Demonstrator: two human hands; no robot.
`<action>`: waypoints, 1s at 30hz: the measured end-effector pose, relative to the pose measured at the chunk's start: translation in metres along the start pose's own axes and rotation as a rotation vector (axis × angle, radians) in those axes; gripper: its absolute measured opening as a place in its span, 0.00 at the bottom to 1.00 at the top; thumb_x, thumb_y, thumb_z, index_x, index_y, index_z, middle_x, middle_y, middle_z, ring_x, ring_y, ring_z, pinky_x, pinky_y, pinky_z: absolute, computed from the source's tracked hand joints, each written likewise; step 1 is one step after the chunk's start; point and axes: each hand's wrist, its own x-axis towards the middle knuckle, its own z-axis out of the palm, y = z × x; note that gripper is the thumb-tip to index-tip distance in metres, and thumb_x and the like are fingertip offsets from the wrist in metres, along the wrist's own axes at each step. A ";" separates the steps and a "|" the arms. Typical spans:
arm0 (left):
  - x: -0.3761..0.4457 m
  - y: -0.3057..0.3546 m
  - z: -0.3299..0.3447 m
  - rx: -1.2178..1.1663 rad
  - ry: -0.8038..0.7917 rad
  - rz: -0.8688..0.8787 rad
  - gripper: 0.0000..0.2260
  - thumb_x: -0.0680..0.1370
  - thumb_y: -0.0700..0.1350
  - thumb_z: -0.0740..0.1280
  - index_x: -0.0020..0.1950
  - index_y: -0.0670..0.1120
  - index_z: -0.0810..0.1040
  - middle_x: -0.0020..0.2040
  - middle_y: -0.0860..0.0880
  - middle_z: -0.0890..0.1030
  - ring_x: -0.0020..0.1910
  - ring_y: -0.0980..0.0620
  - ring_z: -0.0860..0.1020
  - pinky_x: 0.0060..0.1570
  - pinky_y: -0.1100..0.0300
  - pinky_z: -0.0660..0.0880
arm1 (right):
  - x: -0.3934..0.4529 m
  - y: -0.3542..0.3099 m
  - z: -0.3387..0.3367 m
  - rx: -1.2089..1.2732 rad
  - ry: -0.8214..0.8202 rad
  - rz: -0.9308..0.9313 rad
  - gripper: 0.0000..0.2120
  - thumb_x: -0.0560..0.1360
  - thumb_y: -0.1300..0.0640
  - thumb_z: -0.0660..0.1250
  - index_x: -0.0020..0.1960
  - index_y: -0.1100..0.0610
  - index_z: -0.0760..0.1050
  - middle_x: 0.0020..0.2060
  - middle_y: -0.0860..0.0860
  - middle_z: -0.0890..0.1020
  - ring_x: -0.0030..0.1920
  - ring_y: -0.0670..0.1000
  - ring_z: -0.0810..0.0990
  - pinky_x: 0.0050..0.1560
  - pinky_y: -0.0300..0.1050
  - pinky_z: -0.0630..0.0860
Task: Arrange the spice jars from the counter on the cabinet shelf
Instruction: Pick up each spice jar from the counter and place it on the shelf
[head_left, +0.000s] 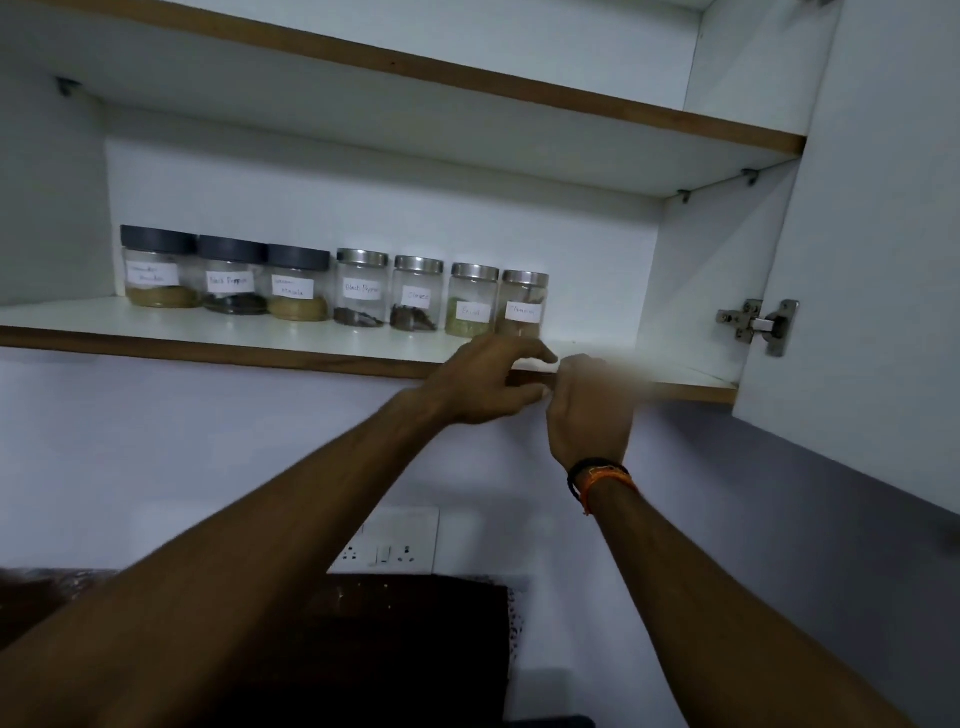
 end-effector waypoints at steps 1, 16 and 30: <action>-0.011 0.002 0.002 0.000 0.012 0.015 0.19 0.77 0.45 0.72 0.67 0.44 0.79 0.63 0.47 0.82 0.62 0.49 0.79 0.60 0.57 0.74 | -0.007 -0.001 -0.002 -0.014 -0.020 -0.032 0.13 0.81 0.55 0.56 0.57 0.58 0.78 0.50 0.55 0.82 0.54 0.57 0.77 0.64 0.53 0.67; -0.187 -0.005 0.097 0.032 -0.133 -0.241 0.22 0.78 0.45 0.70 0.72 0.44 0.75 0.72 0.45 0.75 0.73 0.45 0.70 0.75 0.50 0.62 | -0.184 -0.013 -0.027 0.124 -0.498 0.056 0.27 0.72 0.64 0.65 0.70 0.58 0.71 0.65 0.57 0.74 0.63 0.58 0.72 0.61 0.54 0.69; -0.319 0.003 0.171 -0.173 -0.596 -0.628 0.24 0.76 0.46 0.70 0.72 0.48 0.72 0.66 0.47 0.76 0.65 0.48 0.75 0.65 0.52 0.72 | -0.325 -0.009 -0.029 0.133 -1.047 0.274 0.19 0.72 0.62 0.66 0.63 0.56 0.76 0.62 0.56 0.74 0.63 0.58 0.72 0.64 0.53 0.70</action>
